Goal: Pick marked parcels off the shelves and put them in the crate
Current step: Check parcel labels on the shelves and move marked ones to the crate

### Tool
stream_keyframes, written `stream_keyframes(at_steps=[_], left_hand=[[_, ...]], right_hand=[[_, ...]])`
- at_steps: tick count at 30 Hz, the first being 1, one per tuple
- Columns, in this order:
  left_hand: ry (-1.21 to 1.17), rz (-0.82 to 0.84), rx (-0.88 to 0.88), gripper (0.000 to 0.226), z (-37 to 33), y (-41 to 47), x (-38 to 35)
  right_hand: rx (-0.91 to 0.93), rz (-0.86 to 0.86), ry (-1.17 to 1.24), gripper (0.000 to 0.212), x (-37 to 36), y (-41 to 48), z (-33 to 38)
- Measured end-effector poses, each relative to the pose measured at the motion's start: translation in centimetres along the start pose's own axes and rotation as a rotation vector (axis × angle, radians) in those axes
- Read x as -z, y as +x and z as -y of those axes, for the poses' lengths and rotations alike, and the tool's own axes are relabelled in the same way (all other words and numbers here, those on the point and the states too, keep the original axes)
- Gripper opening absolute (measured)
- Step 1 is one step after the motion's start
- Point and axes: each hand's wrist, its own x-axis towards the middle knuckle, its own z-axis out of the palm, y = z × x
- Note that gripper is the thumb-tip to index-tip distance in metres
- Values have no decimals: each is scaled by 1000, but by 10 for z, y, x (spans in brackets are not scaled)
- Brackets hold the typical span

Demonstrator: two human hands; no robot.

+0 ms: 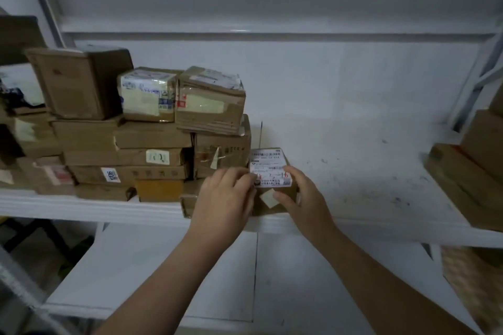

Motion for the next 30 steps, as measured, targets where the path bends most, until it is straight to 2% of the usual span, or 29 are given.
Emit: stream_keyframes(at_steps=[4,8,12,14,17,22,30], left_hand=[[31,61,-33,38,15,-4,-7],[-8,78,-67,39,16,-8,-9],[-67,47,-112,38,6,-1,-3],[-103,19,-137,36,-4,7,0],[-136,-15,-178,33,-23,23,-2],[-214,-9,-295,27,-84,54,-16],[-396,-69,-455,30,-214,110,-17]], right_hand=[[54,-46,-127,51,-8,7,5],[56,-11,-182,56,-9,8,8],[72,3,-247,70,1,6,14],[76,-26,-275,68,14,2,20],[116,-88,-401,55,46,-5,21],[69,-263,-565,40,122,-19,18],[20,-500,-761,29,260,-50,28]])
